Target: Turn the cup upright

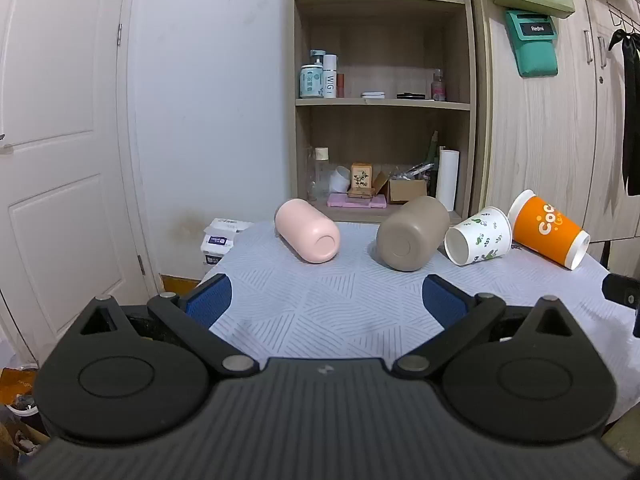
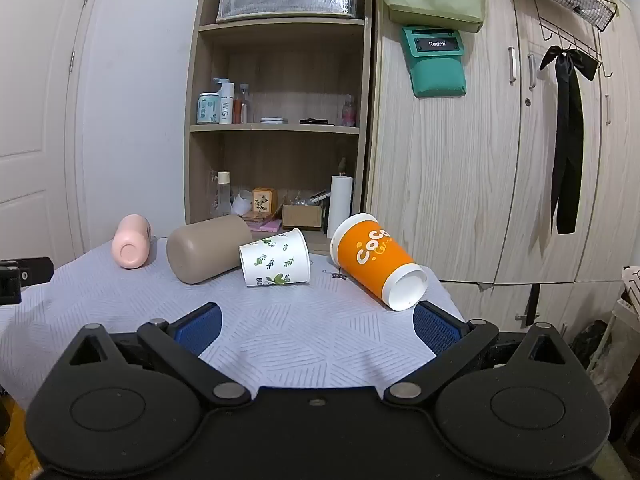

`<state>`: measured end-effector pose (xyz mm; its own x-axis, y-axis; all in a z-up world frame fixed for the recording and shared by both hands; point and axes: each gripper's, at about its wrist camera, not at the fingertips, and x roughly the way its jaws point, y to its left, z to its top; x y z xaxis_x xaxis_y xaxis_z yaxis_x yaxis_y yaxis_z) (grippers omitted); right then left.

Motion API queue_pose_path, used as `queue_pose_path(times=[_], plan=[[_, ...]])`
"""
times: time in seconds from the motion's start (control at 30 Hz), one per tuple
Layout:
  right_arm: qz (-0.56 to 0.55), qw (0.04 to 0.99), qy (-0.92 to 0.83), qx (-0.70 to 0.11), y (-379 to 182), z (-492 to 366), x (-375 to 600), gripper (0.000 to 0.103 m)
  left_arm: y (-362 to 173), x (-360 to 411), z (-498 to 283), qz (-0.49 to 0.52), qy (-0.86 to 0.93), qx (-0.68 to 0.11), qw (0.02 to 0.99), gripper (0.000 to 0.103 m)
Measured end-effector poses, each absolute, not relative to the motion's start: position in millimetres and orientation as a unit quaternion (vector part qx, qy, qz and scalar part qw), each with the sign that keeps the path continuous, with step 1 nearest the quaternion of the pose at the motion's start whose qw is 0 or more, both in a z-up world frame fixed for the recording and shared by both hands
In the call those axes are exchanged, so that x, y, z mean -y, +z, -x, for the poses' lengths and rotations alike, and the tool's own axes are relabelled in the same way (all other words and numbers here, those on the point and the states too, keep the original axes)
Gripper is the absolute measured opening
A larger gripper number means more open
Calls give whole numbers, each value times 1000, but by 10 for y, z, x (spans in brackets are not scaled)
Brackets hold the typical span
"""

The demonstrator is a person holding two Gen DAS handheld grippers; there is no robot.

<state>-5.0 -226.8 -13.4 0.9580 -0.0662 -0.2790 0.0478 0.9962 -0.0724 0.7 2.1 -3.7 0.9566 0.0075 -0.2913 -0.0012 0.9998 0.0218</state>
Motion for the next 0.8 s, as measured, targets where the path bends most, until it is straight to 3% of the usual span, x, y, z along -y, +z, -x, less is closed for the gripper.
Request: queue_pose_path(times=[0.8], plan=[[36,988,-28,-148,-166,34,2227,103,-20,-60,16,-9,1,-154,988,103]])
